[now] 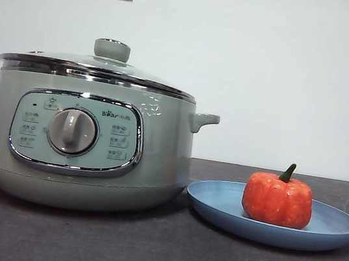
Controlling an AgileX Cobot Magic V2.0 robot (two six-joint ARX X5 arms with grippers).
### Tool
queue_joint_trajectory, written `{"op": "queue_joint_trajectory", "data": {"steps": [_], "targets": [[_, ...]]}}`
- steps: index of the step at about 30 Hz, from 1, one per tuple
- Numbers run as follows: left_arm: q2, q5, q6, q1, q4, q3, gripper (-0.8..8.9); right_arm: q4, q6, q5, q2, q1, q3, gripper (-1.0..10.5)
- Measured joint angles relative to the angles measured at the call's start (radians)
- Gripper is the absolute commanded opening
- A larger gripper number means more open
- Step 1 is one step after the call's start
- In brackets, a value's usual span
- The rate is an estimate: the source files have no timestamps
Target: Take the pumpkin out from the steamer,put the pumpkin in the blue plate,close the lid
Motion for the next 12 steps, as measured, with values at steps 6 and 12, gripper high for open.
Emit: {"op": "queue_joint_trajectory", "data": {"steps": [6, 12], "targets": [[-0.002, 0.000, -0.001, 0.000, 0.000, 0.000, -0.03, 0.000, 0.000, 0.000, 0.000, 0.000, 0.000, 0.0], [-0.119, -0.016, 0.046, 0.068, -0.043, -0.006, -0.03, -0.001, 0.001, 0.000, 0.000, 0.000, 0.000, 0.0]]}}
